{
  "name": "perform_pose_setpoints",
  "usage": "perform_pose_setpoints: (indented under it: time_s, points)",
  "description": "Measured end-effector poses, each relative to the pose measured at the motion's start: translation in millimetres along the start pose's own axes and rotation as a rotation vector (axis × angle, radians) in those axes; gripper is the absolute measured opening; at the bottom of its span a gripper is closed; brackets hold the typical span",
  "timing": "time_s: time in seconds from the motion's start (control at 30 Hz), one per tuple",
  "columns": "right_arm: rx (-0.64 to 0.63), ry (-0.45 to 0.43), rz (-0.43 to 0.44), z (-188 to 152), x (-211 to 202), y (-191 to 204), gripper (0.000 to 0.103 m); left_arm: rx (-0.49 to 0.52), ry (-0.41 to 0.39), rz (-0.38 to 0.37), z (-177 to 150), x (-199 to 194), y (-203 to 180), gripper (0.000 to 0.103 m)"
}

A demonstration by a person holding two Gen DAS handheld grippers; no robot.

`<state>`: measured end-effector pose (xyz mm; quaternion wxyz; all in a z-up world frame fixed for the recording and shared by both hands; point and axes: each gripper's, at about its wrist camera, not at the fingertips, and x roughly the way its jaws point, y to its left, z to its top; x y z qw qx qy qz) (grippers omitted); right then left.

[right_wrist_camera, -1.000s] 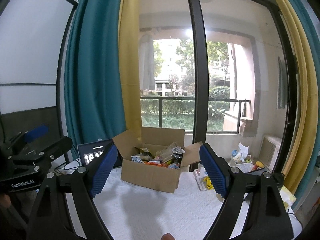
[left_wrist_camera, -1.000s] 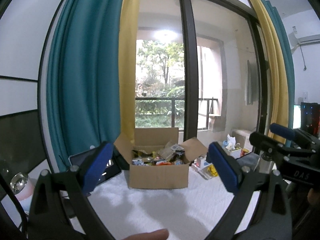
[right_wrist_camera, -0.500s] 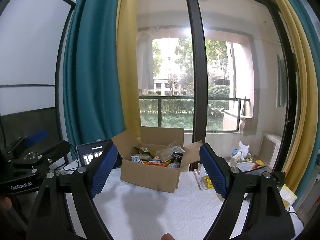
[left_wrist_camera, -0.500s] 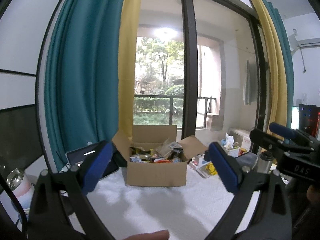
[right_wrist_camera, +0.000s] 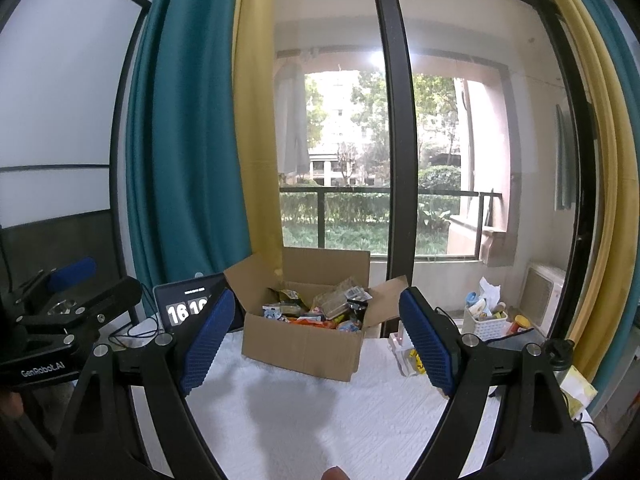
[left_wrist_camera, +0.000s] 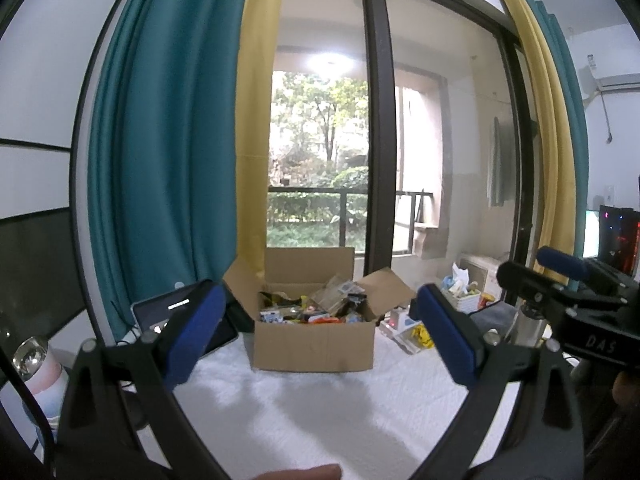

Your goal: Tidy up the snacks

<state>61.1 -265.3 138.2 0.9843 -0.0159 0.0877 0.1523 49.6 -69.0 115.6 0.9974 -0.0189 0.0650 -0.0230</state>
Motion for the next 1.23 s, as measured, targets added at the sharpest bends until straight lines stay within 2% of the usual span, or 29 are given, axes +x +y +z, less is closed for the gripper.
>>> perform_pose_setpoints:
  time_s: [0.97,1.23]
  points:
    - [0.001,0.019,0.0,-4,0,-13,0.087,-0.005,0.016,-0.008,-1,1,-4,0.098]
    - [-0.006,0.044,-0.004,-8,7,-21,0.087,0.013,0.039,-0.047,-9,16,-5,0.098]
